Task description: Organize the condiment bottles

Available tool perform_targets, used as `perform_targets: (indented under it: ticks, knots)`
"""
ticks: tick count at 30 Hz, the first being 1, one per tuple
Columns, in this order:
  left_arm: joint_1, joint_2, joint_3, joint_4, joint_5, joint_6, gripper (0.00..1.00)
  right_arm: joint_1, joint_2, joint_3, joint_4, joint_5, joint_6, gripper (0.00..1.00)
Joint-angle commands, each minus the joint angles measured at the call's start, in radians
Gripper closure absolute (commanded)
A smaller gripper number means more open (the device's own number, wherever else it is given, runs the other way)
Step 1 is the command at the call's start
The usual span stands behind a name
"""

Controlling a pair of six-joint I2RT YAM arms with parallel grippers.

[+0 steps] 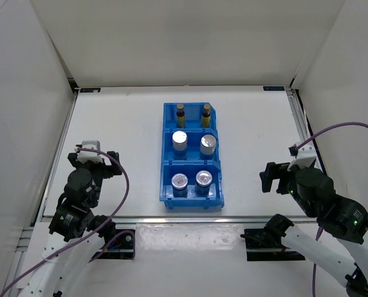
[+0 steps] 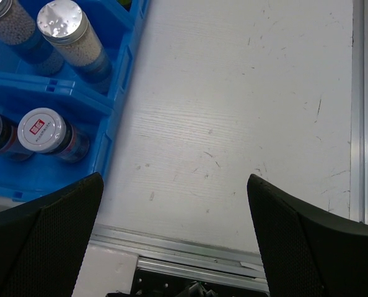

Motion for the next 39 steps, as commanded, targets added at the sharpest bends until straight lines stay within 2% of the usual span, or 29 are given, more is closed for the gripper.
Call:
perform_targets:
  ticks: [1,39]
  knots:
    - [-0.003,-0.026,-0.011,0.019,-0.038,0.009,0.00,0.003,-0.021,0.002,0.035,0.018,-0.007,0.00]
    - [-0.003,0.005,-0.029,0.047,-0.020,0.009,0.00,0.003,0.006,0.002,0.035,0.018,-0.007,0.00]
